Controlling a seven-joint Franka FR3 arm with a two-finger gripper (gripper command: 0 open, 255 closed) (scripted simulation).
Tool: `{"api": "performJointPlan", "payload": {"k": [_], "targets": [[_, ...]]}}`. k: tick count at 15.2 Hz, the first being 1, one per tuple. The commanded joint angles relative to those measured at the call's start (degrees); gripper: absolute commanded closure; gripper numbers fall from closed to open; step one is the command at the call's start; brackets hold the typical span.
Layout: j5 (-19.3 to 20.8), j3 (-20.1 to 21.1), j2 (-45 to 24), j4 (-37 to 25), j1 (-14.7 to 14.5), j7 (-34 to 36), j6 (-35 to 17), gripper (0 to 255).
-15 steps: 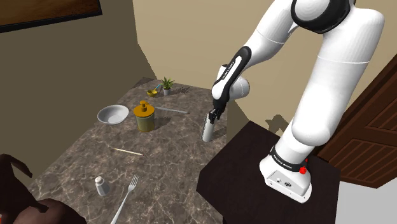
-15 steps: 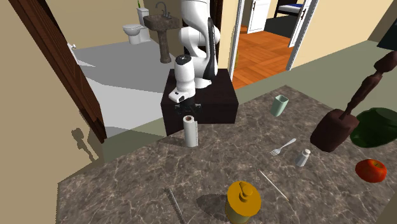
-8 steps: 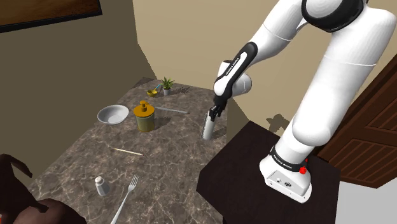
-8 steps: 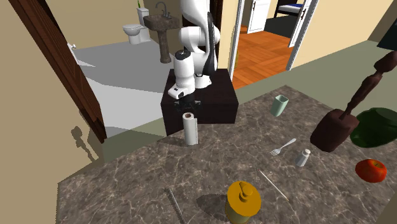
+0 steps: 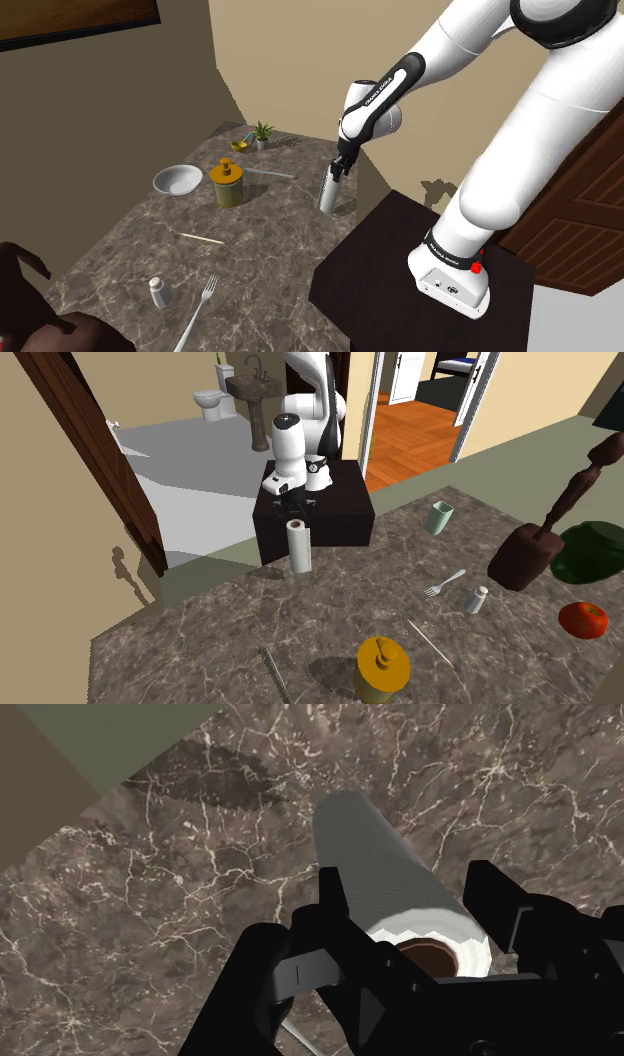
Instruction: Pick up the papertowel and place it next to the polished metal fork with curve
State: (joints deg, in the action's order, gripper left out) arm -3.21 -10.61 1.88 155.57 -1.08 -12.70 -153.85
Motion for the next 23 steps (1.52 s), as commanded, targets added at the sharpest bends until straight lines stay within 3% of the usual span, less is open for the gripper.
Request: {"api": "performJointPlan", "payload": {"k": [1, 23], "targets": [[0.98, -0.02, 1.88, -0.08, 0.14, 0.78, 1.96, 255], [5.13, 1.2, 18.06, -5.18, 1.54, 4.35, 23.04, 255]]}}
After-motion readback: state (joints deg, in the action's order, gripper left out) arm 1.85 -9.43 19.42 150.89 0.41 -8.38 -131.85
